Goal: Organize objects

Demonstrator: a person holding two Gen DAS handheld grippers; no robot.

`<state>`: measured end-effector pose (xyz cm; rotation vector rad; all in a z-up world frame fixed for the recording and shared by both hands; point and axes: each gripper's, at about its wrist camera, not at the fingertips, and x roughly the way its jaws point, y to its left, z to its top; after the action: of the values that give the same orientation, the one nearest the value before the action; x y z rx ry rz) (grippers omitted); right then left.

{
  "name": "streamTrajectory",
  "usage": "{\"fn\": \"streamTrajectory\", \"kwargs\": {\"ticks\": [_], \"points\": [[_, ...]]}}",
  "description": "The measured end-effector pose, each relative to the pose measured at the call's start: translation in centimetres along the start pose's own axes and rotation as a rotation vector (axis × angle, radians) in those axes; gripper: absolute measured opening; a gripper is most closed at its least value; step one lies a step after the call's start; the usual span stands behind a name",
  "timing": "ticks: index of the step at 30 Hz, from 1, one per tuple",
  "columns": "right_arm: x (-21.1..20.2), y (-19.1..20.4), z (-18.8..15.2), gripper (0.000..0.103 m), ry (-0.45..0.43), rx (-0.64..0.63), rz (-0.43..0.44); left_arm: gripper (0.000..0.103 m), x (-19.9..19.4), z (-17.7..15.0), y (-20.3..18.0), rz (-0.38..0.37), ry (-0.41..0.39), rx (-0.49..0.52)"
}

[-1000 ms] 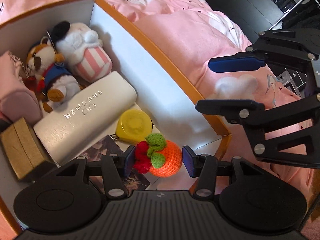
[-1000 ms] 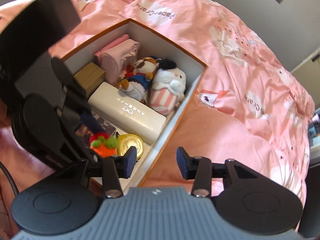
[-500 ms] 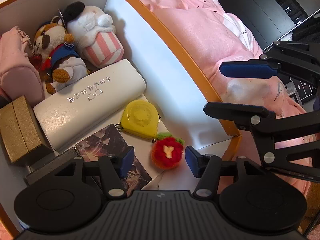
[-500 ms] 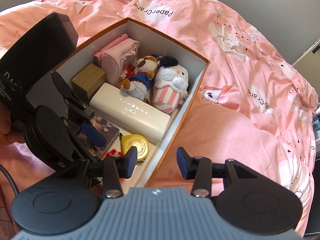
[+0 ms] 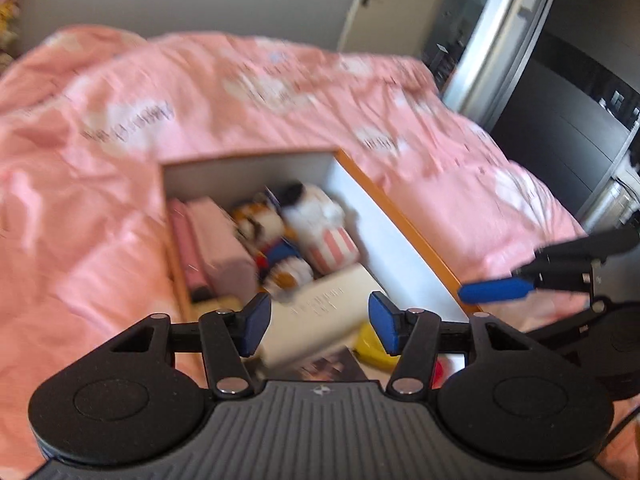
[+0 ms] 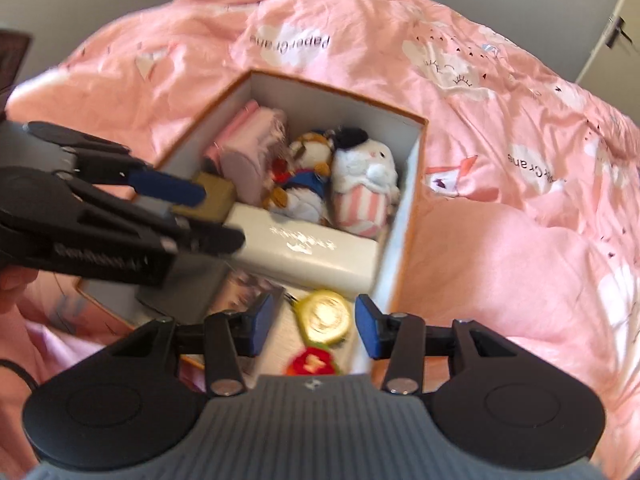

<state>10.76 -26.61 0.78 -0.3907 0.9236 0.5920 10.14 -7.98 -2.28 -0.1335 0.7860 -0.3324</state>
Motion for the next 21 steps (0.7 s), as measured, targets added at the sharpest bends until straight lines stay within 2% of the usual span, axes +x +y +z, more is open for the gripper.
{"fn": "streamTrajectory", "kwargs": {"ticks": [4, 7, 9, 12, 15, 18, 21], "points": [[-1.5, 1.2, -0.1, 0.052, -0.116, 0.127, 0.053, 0.073, -3.2, 0.4, 0.3, 0.109, -0.119, 0.011], [-2.7, 2.6, -0.6, 0.058, -0.227, 0.193, 0.08, 0.081, -6.5, 0.1, 1.2, 0.15, -0.182, 0.038], [-3.4, 3.7, -1.0, 0.059, -0.294, 0.223, 0.092, 0.082, -7.9, 0.1, 1.4, 0.17, -0.203, 0.057], [-4.1, 5.6, -1.4, 0.059, -0.34, 0.231, 0.066, 0.083, -9.9, -0.2, 1.9, 0.201, -0.213, 0.067], [-4.9, 7.4, -1.7, 0.07, -0.359, 0.218, 0.029, 0.083, -11.2, -0.7, 2.8, 0.215, -0.203, 0.048], [-5.6, 8.6, -2.0, 0.071, -0.373, 0.214, -0.021, 0.086, -12.4, -1.3, 3.5, 0.236, -0.188, 0.057], [-6.5, 9.4, -2.1, 0.072, -0.374, 0.216, -0.07, 0.087, -13.3, -2.4, 4.0, 0.301, -0.166, 0.092]]}}
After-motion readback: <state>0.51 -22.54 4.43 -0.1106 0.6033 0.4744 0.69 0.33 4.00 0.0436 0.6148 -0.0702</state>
